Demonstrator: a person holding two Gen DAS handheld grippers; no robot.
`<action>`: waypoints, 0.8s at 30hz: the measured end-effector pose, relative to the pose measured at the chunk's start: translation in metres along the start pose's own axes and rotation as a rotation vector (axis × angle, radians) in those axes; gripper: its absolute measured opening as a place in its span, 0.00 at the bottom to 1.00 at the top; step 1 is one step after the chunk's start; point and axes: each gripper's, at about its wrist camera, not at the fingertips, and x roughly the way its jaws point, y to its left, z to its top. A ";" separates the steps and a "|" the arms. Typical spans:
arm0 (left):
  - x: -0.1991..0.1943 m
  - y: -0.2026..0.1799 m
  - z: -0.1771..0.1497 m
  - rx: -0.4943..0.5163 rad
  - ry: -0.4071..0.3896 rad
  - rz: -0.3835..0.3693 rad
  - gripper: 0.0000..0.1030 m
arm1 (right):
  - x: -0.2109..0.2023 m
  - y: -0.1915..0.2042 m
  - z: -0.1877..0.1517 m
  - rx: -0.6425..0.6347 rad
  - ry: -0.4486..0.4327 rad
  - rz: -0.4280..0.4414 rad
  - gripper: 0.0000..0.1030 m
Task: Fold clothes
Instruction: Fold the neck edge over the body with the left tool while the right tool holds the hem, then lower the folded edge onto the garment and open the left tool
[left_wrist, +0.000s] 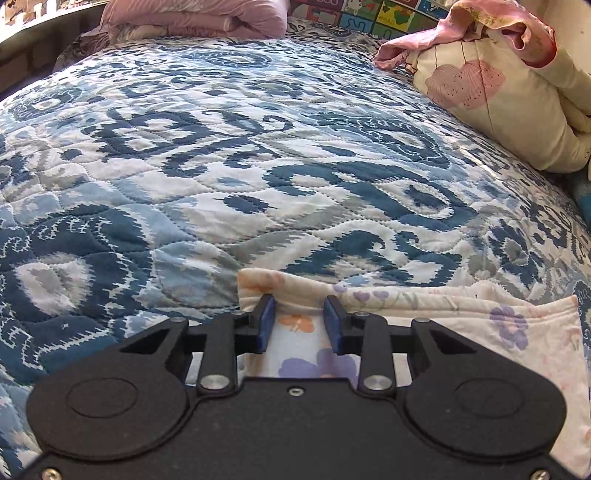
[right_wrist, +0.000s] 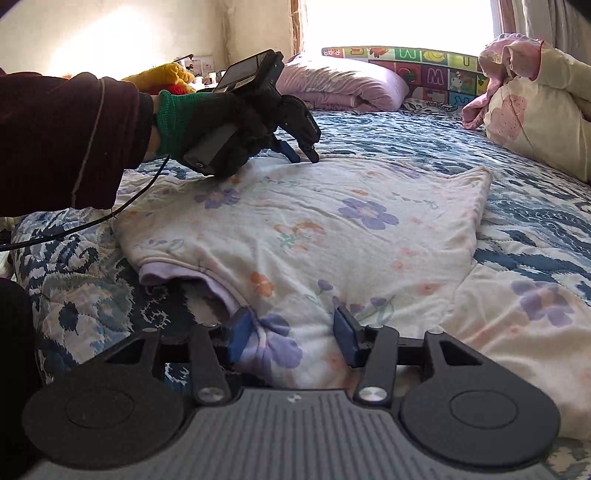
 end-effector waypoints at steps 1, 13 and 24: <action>-0.003 0.006 0.002 -0.006 0.012 -0.005 0.31 | 0.001 0.000 0.000 -0.002 0.000 0.003 0.52; -0.129 0.005 -0.113 0.186 -0.105 -0.031 0.30 | -0.011 -0.001 0.003 0.018 -0.047 0.003 0.51; -0.142 -0.010 -0.102 0.144 -0.158 -0.080 0.28 | -0.014 0.001 -0.004 0.007 -0.034 -0.037 0.49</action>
